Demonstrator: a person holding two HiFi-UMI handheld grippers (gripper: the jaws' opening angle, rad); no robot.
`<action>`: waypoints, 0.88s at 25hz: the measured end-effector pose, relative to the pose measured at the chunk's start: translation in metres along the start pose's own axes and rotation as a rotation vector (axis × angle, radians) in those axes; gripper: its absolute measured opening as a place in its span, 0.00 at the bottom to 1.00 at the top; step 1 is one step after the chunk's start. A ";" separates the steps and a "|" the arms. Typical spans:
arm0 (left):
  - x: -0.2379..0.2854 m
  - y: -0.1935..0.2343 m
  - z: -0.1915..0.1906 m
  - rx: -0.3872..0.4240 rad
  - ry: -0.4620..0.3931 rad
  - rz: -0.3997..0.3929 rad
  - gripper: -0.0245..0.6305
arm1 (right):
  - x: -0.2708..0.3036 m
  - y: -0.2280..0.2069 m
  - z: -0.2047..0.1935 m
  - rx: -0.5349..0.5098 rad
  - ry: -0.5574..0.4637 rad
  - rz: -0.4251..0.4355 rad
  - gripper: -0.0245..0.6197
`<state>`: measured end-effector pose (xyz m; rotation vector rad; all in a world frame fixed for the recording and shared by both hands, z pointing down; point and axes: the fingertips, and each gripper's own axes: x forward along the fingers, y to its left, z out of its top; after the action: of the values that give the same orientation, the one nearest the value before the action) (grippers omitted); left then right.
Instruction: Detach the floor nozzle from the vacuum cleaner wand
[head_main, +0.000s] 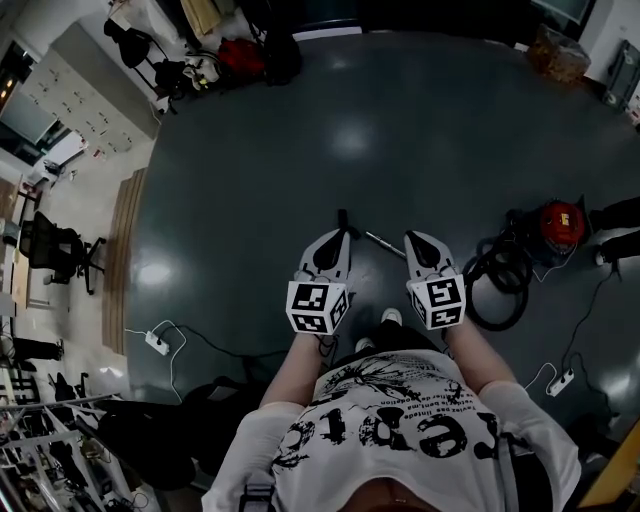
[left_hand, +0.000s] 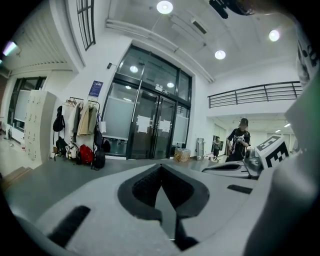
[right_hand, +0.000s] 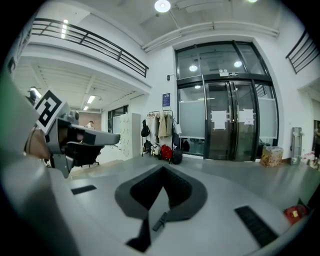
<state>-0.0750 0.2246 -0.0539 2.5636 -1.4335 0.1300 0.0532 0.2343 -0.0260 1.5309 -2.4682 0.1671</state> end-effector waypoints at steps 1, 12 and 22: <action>-0.007 0.003 -0.004 -0.009 -0.001 0.002 0.04 | -0.001 0.005 -0.001 0.002 -0.002 -0.005 0.04; -0.038 0.009 -0.022 -0.036 0.011 -0.034 0.04 | -0.018 0.038 -0.003 -0.002 0.005 -0.035 0.04; -0.049 -0.005 -0.027 -0.037 0.008 -0.062 0.04 | -0.031 0.046 -0.008 -0.014 0.007 -0.036 0.04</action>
<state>-0.0963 0.2735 -0.0372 2.5717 -1.3392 0.1041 0.0267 0.2833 -0.0256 1.5649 -2.4301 0.1490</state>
